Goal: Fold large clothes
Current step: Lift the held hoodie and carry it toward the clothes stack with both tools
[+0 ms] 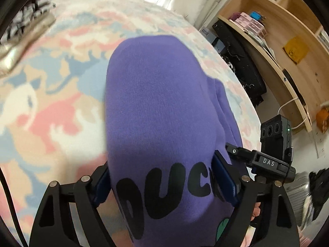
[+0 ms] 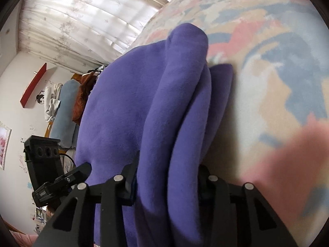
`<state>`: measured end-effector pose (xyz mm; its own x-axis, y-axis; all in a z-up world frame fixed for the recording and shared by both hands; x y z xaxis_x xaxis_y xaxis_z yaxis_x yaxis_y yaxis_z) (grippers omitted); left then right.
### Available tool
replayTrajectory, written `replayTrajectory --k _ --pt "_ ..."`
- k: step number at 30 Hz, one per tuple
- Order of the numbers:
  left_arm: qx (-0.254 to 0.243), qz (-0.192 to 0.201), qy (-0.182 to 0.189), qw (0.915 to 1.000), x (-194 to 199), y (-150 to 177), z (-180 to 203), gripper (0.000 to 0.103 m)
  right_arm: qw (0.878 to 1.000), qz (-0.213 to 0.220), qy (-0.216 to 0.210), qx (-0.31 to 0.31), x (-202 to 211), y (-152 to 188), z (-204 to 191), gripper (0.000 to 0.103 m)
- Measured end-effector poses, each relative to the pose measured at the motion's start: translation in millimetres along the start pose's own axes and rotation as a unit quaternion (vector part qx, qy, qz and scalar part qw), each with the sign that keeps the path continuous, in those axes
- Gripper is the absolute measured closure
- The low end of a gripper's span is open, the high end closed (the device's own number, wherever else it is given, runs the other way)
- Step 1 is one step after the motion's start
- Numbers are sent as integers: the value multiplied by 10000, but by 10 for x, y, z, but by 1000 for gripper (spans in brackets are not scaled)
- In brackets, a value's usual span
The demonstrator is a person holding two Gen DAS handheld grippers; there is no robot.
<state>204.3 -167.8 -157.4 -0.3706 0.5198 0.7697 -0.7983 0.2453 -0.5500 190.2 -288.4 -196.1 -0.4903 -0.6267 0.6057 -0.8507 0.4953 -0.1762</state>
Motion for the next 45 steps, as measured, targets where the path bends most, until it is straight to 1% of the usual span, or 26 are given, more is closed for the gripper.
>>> replayTrajectory --k 3,5,9,12,16,20,23,27,31,33,36,40,42,43,45 --pt "-46 37 -23 10000 313 86 5 18 9999 65 -32 103 47 171 -156 64" --pt "-47 105 -38 9999 530 124 -7 18 9997 103 -131 160 80 300 -308 64" --pt "2 263 -108 9996 1078 401 -148 18 9990 95 -309 310 107 597 -641 64" --pt "136 422 -231 9987 1504 652 -249 18 9981 1 -431 445 75 859 -882 64" --pt "384 602 -367 9968 2004 990 -478 18 9959 -196 -542 690 -59 1248 -1241 64" --pt "627 788 -545 9934 2422 1255 -752 18 9926 -435 -688 901 -266 1604 -1603 64" --pt "789 917 -657 9905 2700 1377 -962 18 9895 -604 -752 1074 -435 1808 -1872 63" --pt "960 1146 -747 9859 3015 1408 -1296 18 9853 -761 -810 1294 -667 1944 -2267 63" --pt "959 1355 -845 9825 3285 1222 -1624 18 9814 -825 -943 1451 -878 1862 -2722 63" --pt "930 1460 -886 9809 3403 1021 -1797 18 9804 -833 -1022 1465 -953 1783 -2882 63" --pt "798 1572 -989 9793 3527 646 -2040 18 9787 -759 -1165 1513 -1096 1557 -3178 63" --pt "538 1710 -1170 9768 3687 -50 -2468 18 9764 -615 -1307 1603 -1340 1141 -3637 63" --pt "431 1792 -1210 9754 3747 -432 -2695 18 9752 -523 -1351 1671 -1493 883 -3899 63" --pt "398 1824 -1220 9748 3773 -586 -2786 18 9748 -447 -1394 1682 -1591 697 -4067 63" --pt "303 1913 -1230 9733 3821 -1050 -3090 18 9743 -334 -1433 1703 -1744 432 -4306 63"
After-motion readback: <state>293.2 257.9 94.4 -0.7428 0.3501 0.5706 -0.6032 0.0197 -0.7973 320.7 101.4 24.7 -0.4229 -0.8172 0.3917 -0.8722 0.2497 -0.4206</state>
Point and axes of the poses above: each gripper's, at about its wrist camera, not at the fingertips, and x roughly against the way its jaws point, z to its right, y to its underside, the point moved 8 cm from there along -x, roughly the way its jaws point, and after that the axes turned 14 degrees about -x, right-handed, at the moved point
